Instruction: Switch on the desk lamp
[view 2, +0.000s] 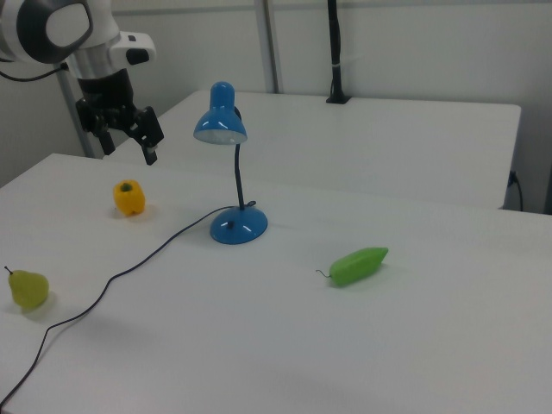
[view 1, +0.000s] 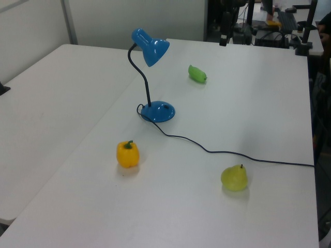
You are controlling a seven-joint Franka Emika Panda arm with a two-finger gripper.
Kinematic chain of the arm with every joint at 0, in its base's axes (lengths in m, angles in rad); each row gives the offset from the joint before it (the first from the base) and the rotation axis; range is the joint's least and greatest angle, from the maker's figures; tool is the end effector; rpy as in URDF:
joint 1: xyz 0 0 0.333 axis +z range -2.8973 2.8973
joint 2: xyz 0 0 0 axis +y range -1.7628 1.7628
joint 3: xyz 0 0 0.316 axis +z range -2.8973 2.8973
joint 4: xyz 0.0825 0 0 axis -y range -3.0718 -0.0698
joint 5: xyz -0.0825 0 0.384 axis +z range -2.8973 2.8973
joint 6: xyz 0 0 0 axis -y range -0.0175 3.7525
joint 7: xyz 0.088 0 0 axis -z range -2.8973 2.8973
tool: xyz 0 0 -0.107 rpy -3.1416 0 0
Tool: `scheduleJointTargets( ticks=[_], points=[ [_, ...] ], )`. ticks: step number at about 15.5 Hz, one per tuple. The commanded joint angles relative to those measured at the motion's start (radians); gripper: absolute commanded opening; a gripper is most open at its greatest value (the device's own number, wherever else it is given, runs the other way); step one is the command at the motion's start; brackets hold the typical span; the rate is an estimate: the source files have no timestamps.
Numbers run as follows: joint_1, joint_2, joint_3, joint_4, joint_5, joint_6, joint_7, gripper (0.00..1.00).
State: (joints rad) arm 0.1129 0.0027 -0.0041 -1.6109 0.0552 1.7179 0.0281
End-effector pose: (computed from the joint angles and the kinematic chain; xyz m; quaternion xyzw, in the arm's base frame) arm 0.5653 0.0669 0.6177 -0.9976 -0.0377 -0.0501 0.0310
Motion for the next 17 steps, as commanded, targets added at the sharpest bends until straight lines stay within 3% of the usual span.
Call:
scheduleJointTargets(
  ticks=[1, 12, 17],
  points=[
    [0.004, -0.004, 0.006, -0.015, 0.008, 0.014, -0.008, 1.0],
    [0.001, 0.005, 0.003, -0.017, -0.004, 0.016, -0.023, 1.0],
    [0.001, 0.014, 0.003, -0.014, -0.005, 0.017, -0.03, 0.66]
  ],
)
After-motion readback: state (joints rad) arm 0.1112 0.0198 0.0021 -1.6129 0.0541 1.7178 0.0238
